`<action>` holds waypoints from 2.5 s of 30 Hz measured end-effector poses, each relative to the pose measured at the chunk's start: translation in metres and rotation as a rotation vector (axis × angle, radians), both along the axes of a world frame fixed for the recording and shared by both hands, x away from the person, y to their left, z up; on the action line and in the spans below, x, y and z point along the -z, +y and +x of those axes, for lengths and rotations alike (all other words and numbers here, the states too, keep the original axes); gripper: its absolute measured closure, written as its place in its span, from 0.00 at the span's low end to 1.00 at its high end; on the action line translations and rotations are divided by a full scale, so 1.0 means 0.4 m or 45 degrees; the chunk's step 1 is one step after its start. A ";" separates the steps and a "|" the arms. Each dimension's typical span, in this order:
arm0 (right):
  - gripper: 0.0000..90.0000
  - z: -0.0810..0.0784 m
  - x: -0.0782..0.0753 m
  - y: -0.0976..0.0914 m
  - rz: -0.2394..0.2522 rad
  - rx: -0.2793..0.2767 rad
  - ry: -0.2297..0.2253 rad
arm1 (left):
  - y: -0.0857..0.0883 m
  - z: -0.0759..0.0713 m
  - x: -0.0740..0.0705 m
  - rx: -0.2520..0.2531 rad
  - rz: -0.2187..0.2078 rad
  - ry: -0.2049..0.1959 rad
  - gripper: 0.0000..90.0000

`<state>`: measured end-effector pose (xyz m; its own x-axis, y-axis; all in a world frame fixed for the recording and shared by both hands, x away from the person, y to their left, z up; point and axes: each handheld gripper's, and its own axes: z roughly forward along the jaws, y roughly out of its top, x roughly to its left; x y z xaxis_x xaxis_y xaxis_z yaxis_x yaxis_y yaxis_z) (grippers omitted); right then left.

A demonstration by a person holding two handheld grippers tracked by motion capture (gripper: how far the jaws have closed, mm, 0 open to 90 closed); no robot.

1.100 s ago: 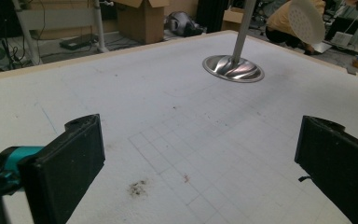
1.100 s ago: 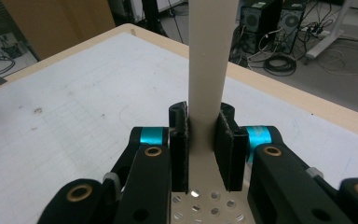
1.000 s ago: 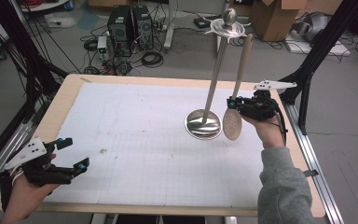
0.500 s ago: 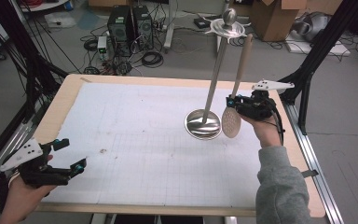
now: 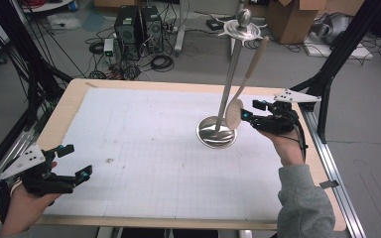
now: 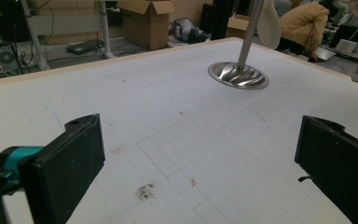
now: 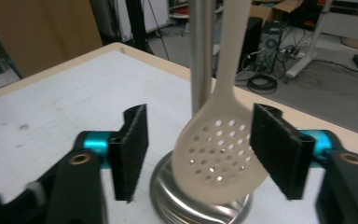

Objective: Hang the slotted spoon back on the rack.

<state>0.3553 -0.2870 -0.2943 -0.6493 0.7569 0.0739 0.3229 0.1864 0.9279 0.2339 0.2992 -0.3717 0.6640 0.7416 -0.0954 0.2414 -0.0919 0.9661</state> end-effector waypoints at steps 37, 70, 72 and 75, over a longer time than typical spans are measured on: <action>0.11 -0.124 0.097 0.021 0.021 -0.121 -0.013 | -0.028 0.038 -0.003 0.010 -0.054 -0.037 0.02; 0.11 -0.220 0.200 -0.101 0.117 -0.079 -0.083 | -0.018 0.039 0.007 -0.010 -0.043 -0.051 0.02; 0.11 -0.225 0.196 -0.118 0.135 -0.058 -0.097 | -0.016 0.039 0.007 -0.012 -0.045 -0.054 0.02; 0.11 -0.235 0.188 -0.141 0.138 -0.024 -0.108 | -0.009 0.037 0.007 -0.024 -0.040 -0.055 0.02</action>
